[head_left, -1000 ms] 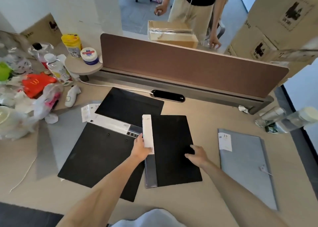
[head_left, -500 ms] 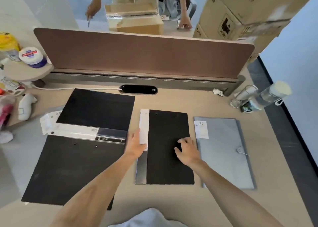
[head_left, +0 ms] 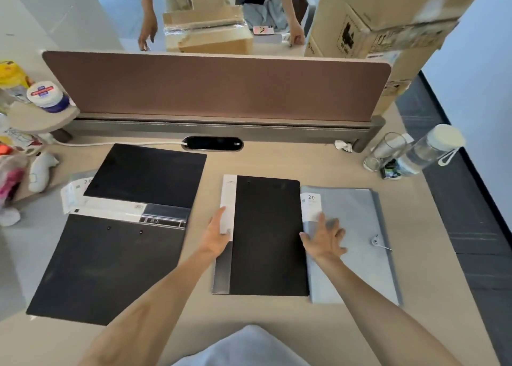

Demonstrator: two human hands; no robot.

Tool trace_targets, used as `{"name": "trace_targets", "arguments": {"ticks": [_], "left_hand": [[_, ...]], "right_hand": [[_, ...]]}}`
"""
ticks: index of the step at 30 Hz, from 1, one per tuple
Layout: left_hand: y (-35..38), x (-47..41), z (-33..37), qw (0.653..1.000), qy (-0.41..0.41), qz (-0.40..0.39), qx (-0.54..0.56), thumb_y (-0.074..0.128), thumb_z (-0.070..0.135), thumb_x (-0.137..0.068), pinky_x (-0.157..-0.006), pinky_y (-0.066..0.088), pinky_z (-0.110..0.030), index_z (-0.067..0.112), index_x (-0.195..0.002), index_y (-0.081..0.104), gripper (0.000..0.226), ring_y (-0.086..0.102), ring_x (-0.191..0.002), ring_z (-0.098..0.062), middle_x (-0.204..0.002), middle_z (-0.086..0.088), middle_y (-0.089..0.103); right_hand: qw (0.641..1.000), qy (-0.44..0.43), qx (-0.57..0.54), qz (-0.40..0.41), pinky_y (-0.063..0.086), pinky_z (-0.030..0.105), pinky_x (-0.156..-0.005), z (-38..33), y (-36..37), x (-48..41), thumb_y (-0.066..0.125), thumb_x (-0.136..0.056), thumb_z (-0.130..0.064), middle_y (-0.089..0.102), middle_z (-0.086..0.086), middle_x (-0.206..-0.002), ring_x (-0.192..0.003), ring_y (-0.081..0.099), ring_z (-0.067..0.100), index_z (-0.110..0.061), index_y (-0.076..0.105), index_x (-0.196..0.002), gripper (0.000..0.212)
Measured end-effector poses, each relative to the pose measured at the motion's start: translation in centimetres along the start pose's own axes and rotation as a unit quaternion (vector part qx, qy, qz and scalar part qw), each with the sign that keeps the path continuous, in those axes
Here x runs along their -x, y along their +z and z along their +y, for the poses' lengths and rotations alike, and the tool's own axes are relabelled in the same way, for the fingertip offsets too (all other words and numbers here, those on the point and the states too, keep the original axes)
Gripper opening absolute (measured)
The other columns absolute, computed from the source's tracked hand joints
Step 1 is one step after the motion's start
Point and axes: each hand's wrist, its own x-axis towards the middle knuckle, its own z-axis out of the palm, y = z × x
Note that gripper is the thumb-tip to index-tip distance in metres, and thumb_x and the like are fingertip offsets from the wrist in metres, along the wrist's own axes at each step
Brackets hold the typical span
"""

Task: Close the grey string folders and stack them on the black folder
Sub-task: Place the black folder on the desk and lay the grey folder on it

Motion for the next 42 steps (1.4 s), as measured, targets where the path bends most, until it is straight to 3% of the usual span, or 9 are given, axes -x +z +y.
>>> {"name": "trace_targets", "arguments": {"ticks": [5,8,16,19,22,25,30,38,42], "left_hand": [[1.4,0.0,1.5,1.0,-0.013,-0.004,0.014,0.051,-0.002,-0.092,-0.108,0.033,-0.035,0.014,-0.146,0.026,0.061,0.036,-0.13,-0.028,-0.144,-0.01,0.035],[2.6,0.2,3.1,0.998,-0.027,-0.038,0.033,0.053,0.002,-0.093,-0.088,0.041,-0.021,0.013,-0.142,0.025,0.058,0.042,-0.121,-0.024,-0.137,-0.006,0.04],[5.3,0.1,5.7,0.993,-0.035,-0.095,0.055,0.054,0.011,-0.093,-0.107,0.034,-0.03,0.022,-0.147,0.025,0.063,0.034,-0.136,-0.022,-0.15,-0.003,0.03],[6.3,0.6,6.6,0.994,0.064,-0.058,-0.071,0.051,0.009,-0.094,-0.117,0.023,-0.034,0.016,-0.148,0.025,0.061,0.012,-0.145,-0.021,-0.158,-0.004,0.015],[8.5,1.8,8.9,0.986,0.075,-0.142,-0.049,0.052,0.018,-0.095,-0.118,0.022,-0.039,0.021,-0.152,0.011,0.07,0.02,-0.144,-0.021,-0.157,-0.002,0.02],[11.2,2.5,11.7,0.968,-0.032,-0.199,0.146,0.063,0.016,-0.089,-0.108,0.034,-0.034,0.019,-0.151,0.004,0.086,0.04,-0.133,-0.021,-0.144,0.004,0.036],[12.4,1.3,13.0,0.956,-0.133,-0.111,0.237,0.068,0.01,-0.083,-0.099,0.042,-0.037,0.012,-0.149,0.019,0.082,0.053,-0.118,-0.025,-0.135,-0.01,0.051],[7.0,-0.7,10.2,0.933,-0.142,-0.122,0.307,0.057,0.003,-0.089,-0.093,0.047,-0.043,0.02,-0.125,0.05,0.04,0.061,-0.105,-0.024,-0.114,-0.002,0.064],[5.1,-0.8,8.4,0.943,-0.124,-0.067,0.302,0.051,-0.002,-0.092,-0.06,0.049,-0.03,0.015,-0.125,0.048,0.038,0.061,-0.088,-0.023,-0.111,-0.008,0.062]], "right_hand": [[0.998,-0.045,0.036,-0.028,0.04,0.057,-0.102,1.2,0.0,-0.4,0.051,-0.09,-0.048,0.004,0.015,-0.154,-0.14,0.009,0.046,-0.023,0.011,-0.146,0.073],[0.988,-0.102,0.117,-0.018,0.047,0.047,-0.098,1.3,-0.3,-0.3,0.043,-0.093,-0.051,0.014,0.021,-0.153,-0.136,0.025,0.048,-0.018,0.009,-0.147,0.072],[0.984,-0.175,-0.029,-0.021,0.041,0.04,-0.103,2.1,-4.6,-1.4,0.044,-0.094,-0.046,0.046,0.011,-0.14,-0.127,0.046,0.033,-0.019,0.039,-0.139,0.053],[0.995,-0.085,-0.027,0.046,0.031,0.049,-0.11,5.6,-5.1,-3.6,0.045,-0.092,-0.046,0.035,0.014,-0.149,-0.137,0.03,0.034,-0.019,0.036,-0.142,0.058],[0.995,0.062,-0.082,-0.006,0.024,0.055,-0.111,8.8,-5.1,-4.3,0.042,-0.091,-0.054,0.016,0.016,-0.154,-0.141,0.013,0.036,-0.021,0.021,-0.148,0.069],[0.993,0.062,-0.093,-0.029,0.026,0.05,-0.11,10.4,-4.2,-3.8,0.044,-0.091,-0.056,0.017,0.015,-0.152,-0.139,0.016,0.037,-0.017,0.024,-0.146,0.07],[0.989,0.034,-0.144,-0.007,0.035,0.045,-0.099,11.6,-4.8,-4.0,0.053,-0.087,-0.052,0.05,0.014,-0.129,-0.124,0.039,0.036,-0.019,0.05,-0.117,0.045],[0.957,0.027,-0.288,0.022,0.042,0.037,-0.085,9.4,-5.1,-3.1,0.06,-0.088,-0.042,0.056,0.012,-0.112,-0.105,0.055,0.034,-0.007,0.051,-0.12,0.048],[0.937,0.011,-0.348,-0.007,0.048,0.037,-0.085,5.5,-4.4,-3.2,0.062,-0.087,-0.035,0.06,0.003,-0.101,-0.092,0.059,0.024,-0.008,0.05,-0.122,0.046]]}}
